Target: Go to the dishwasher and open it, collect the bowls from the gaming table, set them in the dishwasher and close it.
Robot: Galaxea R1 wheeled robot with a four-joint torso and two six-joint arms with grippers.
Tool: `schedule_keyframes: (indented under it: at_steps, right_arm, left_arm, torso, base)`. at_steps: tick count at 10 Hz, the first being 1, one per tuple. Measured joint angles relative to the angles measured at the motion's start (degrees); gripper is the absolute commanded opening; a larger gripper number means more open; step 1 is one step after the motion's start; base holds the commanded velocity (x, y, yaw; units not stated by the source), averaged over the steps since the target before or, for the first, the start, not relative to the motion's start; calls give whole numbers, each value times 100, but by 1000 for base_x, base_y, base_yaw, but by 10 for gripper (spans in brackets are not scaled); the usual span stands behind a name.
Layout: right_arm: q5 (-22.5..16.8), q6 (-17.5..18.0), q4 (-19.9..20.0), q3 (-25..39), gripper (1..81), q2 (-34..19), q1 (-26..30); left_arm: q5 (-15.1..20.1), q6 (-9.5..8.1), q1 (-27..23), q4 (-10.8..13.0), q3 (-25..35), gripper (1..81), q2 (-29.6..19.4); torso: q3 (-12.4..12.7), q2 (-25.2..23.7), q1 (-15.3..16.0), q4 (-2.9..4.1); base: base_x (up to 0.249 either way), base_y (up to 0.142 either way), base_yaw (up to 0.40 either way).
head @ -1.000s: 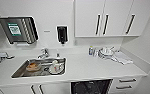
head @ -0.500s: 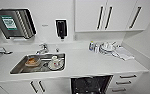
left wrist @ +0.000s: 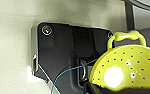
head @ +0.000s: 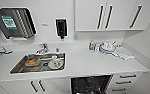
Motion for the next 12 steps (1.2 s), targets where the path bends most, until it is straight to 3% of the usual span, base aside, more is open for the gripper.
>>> schedule_keyframes:
  at_steps: [3, 6, 10, 12]
  right_arm:
    - [1, 0, 0, 0, 10, -2, 37]
    - [23, -2, 9, 9, 10, 0, 127]
    - [84, -2, 13, 11, 10, 0, 150]
    - [94, 0, 13, 21, 10, 2, 172]
  left_arm:
    - [-68, -229, -435, -41, 873, 10, -667]
    - [-35, -351, -1274, -166, 1607, 10, -1211]
    - [774, -400, -2443, -345, 1921, 10, -1246]
    - [1281, -544, -2999, -367, 1948, 10, -1146]
  torso:
    - [-443, 2, 2, 0]
    - [-909, 6, 7, 0]
    - [-1020, 11, 11, 0]
    - [-1023, 13, 11, 0]
  base:
    - [0, 0, 0]
    - [0, 0, 0]
    - [0, 0, 0]
    - [0, 0, 0]
